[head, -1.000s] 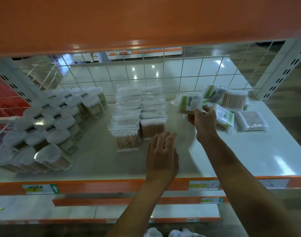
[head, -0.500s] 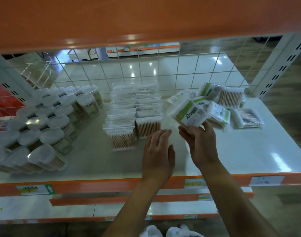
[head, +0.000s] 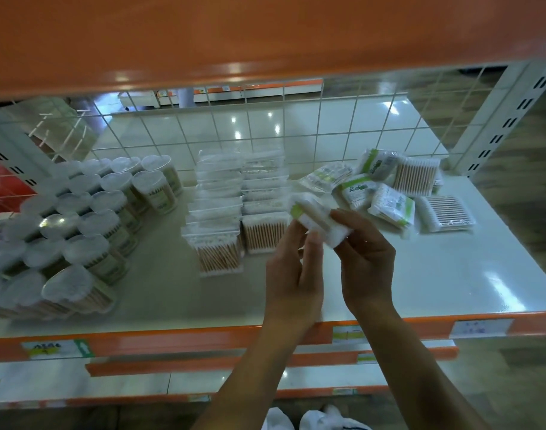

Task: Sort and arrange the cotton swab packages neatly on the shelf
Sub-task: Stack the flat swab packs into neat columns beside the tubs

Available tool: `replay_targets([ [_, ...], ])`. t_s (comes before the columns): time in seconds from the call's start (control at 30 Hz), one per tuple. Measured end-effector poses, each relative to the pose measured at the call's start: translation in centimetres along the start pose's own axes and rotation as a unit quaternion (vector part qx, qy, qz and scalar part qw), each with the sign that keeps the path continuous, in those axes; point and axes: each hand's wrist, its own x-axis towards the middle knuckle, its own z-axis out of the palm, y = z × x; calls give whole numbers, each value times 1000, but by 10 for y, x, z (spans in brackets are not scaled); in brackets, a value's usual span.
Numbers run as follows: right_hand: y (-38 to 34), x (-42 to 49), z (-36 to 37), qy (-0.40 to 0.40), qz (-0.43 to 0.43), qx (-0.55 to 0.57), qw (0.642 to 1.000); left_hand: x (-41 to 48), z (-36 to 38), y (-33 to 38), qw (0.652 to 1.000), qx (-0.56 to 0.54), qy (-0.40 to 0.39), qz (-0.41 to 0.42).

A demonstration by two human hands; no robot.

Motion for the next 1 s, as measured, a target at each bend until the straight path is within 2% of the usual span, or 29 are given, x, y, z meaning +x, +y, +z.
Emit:
replay_targets([
  [0.1, 3, 0, -4, -42, -35, -46, 997, 5, -3, 0, 997, -41, 17, -56],
  [0.17, 4, -3, -5, -69, -34, -56, 995, 8, -6, -4, 998, -19, 26, -55],
  [0.3, -3, -1, -4, -83, 23, -11, 996, 11, -11, -11, 999, -16, 29, -34],
  [0.37, -6, 3, -3, -104, 55, -41, 992, 10, -16, -13, 999, -12, 21, -31],
  [0.47, -6, 8, -4, -145, 77, -83, 983, 6, -23, -17, 999, 46, 10, -16],
  [0.53, -5, 9, -3, -160, 84, -94, 979, 4, -27, -23, 993, 115, 33, 0],
  [0.67, 7, 6, 1, -131, 100, -122, 979, -7, -33, -37, 977, 194, 84, 4],
  [0.77, 20, 3, 5, -109, 100, -185, 972, -17, -34, -43, 965, 242, 102, -15],
  [0.87, 31, -1, 9, -101, 79, -251, 959, -24, -33, -48, 948, 290, 128, 9],
  [1.0, 38, -4, 14, -109, 62, -295, 947, -29, -32, -52, 936, 332, 116, 28],
])
